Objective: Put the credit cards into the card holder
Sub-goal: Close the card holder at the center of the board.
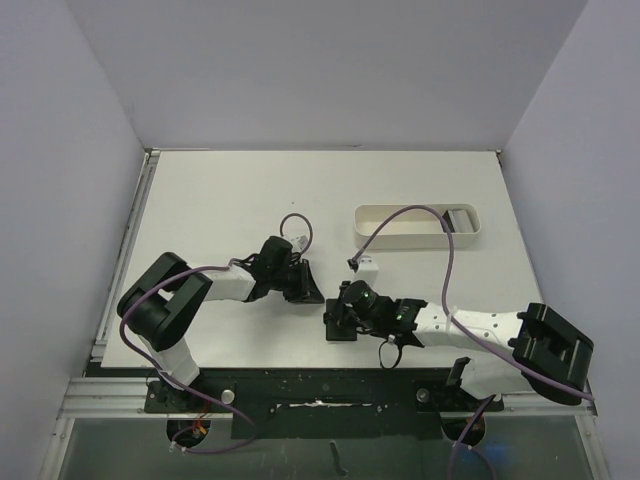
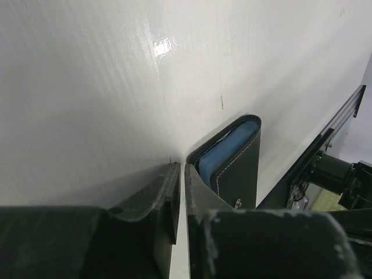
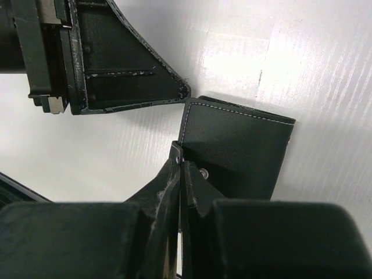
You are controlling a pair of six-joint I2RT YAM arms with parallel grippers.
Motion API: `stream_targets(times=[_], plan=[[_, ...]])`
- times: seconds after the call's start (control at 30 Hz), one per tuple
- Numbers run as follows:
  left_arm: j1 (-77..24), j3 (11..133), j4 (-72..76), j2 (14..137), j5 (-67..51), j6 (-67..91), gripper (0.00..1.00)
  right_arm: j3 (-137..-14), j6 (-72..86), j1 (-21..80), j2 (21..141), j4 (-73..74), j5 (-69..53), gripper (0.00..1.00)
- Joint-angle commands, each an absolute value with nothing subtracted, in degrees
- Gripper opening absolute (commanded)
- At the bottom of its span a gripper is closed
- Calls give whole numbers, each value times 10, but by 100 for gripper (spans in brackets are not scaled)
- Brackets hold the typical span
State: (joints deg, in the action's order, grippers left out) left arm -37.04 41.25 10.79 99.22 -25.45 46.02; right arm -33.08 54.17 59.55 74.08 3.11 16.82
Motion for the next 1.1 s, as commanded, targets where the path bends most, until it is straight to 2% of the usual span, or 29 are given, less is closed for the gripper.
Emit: stream_targets(times=[0.0, 0.17, 0.23, 0.37, 0.5, 0.77, 1.07], plan=[[-371, 426, 109, 986, -243, 448, 8, -323, 562, 591, 725, 22, 172, 0], [-371, 424, 110, 980, -249, 453, 9, -312, 568, 591, 730, 18, 174, 0], [-370, 415, 136, 973, -265, 469, 16, -310, 569, 591, 731, 16, 175, 0], [-367, 380, 248, 969, -336, 533, 23, -305, 570, 591, 734, 12, 177, 0], [-368, 356, 312, 983, -357, 562, 30, -301, 572, 591, 741, 5, 175, 0], [-366, 316, 413, 981, -365, 606, 33, -300, 572, 591, 748, 2, 172, 0], [-372, 323, 404, 1015, -348, 591, 34, -299, 573, 591, 743, 4, 175, 0]])
